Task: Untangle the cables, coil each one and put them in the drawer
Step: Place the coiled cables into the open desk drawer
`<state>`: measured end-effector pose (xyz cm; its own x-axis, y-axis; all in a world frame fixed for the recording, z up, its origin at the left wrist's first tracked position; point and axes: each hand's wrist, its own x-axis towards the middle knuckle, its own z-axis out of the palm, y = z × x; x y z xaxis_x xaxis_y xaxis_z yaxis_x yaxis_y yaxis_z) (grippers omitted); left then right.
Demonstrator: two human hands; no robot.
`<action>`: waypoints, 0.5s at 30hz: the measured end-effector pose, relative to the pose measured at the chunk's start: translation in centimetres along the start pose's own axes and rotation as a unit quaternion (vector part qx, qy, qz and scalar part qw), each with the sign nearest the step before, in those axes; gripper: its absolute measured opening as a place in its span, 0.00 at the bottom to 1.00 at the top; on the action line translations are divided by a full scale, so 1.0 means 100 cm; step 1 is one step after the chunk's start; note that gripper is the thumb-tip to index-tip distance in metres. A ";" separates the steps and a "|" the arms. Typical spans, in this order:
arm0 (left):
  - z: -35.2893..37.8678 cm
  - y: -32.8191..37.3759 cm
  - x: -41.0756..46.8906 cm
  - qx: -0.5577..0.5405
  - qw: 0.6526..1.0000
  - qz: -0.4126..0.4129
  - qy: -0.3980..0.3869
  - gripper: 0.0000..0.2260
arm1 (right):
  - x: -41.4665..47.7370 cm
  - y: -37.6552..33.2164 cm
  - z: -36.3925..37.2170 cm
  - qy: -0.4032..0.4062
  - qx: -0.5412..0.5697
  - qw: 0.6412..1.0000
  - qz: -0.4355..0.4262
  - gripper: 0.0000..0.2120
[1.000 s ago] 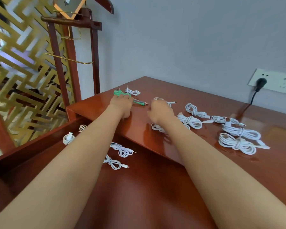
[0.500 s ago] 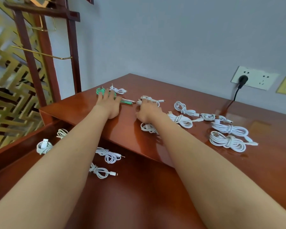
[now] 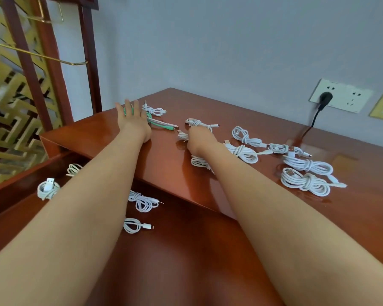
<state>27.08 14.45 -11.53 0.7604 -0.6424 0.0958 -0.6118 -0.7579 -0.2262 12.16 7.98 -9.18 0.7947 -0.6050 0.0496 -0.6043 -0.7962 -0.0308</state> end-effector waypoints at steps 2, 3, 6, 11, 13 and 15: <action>0.001 0.002 0.002 0.000 1.000 0.005 0.017 0.24 | -0.002 0.001 -0.002 0.003 0.003 1.000 -0.004 0.14; 0.002 0.001 0.002 -0.010 1.000 0.007 0.025 0.24 | -0.002 0.001 -0.002 0.003 0.004 1.000 -0.004 0.15; 0.007 -0.003 -0.003 -0.066 0.997 0.022 0.044 0.23 | -0.002 -0.003 -0.003 -0.004 0.012 1.000 -0.009 0.19; 0.003 -0.002 -0.019 -0.108 0.985 0.050 0.122 0.21 | -0.006 -0.008 -0.006 0.037 0.004 0.999 -0.031 0.15; 0.005 -0.007 -0.026 -0.117 0.983 0.052 0.133 0.22 | -0.010 -0.012 -0.009 0.073 -0.013 0.996 -0.043 0.14; 0.009 -0.017 -0.035 -0.112 0.984 0.056 0.128 0.22 | -0.013 -0.018 -0.014 0.105 -0.007 0.993 -0.062 0.14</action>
<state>25.66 18.07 -12.35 0.6240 -0.7086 0.3293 -0.7428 -0.6688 -0.0318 12.14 10.24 -7.82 0.8344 -0.4865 0.2590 -0.5041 -0.8637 0.0018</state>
